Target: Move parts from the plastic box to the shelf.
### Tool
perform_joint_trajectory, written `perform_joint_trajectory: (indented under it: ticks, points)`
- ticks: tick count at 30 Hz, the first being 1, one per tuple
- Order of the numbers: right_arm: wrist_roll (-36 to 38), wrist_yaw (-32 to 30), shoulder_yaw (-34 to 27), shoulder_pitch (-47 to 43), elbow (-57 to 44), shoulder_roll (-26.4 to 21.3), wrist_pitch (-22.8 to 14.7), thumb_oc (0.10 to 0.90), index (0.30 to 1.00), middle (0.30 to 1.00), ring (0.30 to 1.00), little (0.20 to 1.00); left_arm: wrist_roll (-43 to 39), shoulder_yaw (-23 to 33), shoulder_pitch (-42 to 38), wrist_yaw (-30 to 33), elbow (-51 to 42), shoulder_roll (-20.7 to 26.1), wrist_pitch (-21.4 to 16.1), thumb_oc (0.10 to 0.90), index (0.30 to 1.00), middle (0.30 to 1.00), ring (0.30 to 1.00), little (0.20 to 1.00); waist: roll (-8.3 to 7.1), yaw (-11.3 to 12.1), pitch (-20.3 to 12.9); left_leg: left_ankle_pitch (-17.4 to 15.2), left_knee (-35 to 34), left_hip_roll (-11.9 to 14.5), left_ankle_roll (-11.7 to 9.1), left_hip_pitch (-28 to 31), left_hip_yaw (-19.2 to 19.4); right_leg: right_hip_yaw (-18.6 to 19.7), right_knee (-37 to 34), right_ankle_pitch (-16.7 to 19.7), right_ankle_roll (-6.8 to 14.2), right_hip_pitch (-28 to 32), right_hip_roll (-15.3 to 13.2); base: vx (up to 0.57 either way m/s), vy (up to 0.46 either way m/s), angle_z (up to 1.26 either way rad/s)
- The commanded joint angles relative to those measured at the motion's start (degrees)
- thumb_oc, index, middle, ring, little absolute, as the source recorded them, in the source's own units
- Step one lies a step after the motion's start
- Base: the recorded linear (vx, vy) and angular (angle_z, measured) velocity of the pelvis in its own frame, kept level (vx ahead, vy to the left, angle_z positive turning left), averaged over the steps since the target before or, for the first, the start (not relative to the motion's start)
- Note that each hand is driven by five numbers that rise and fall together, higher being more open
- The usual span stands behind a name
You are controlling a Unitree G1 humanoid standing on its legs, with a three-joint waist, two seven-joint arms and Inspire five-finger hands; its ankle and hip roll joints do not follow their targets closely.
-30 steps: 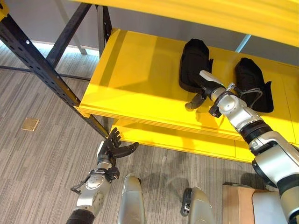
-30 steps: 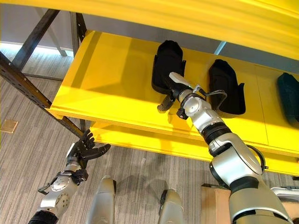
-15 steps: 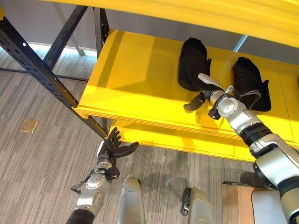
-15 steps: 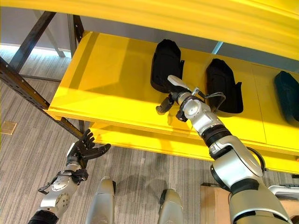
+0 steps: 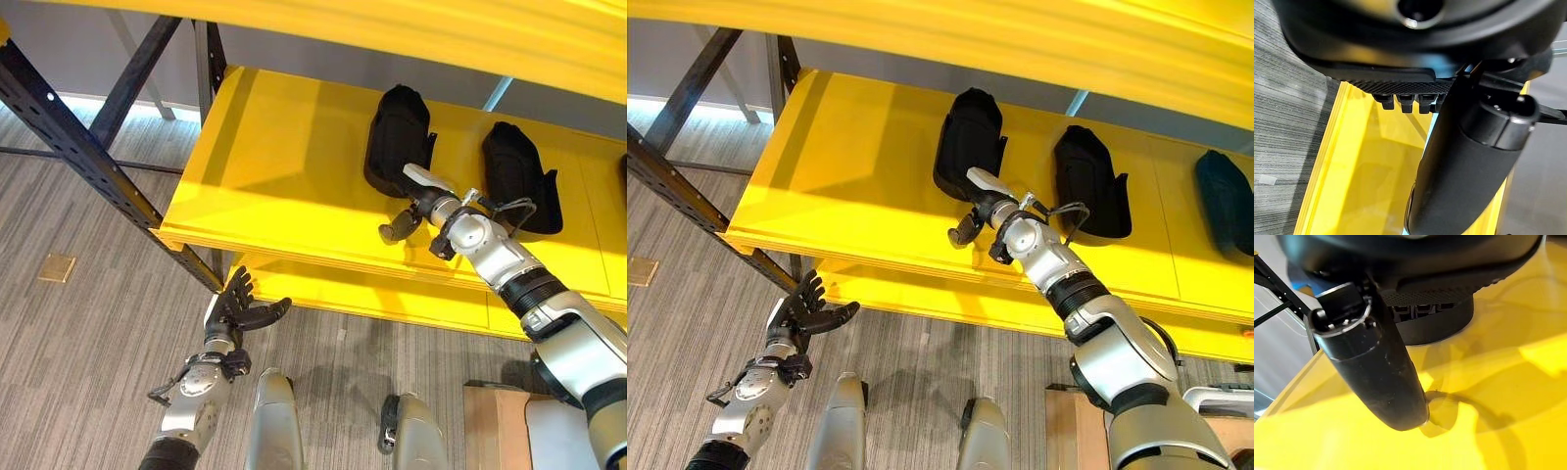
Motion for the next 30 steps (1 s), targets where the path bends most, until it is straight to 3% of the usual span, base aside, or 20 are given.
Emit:
perform_joint_trajectory:
  ticks: [1,30]
  points:
    - [1.34,0.51,-3.71,2.45,-3.29,-0.28,-1.95,0.900,1.000,1.000,1.000,1.000,1.90,0.20,-3.35,-0.06,-2.76,0.62,-4.45,0.900,1.000,1.000,1.000,1.000,-1.11,-0.02,-2.93,0.66,-3.77,2.19,2.45,0.63,-2.50,-0.76,-2.03,-1.42,-3.92,6.38,0.35,0.00,0.000,0.00]
    - [2.58,5.31,-4.17,6.59,-13.33,-6.94,-2.29,0.900,1.000,1.000,1.000,1.000,3.02,1.66,-3.06,-0.78,-3.36,0.77,-3.82,0.900,1.000,1.000,1.000,1.000,-2.01,-1.38,-2.95,0.83,-3.70,2.27,2.41,0.52,-1.73,-0.08,-3.23,-0.61,-3.69,6.41,0.27,0.00,0.000,0.00]
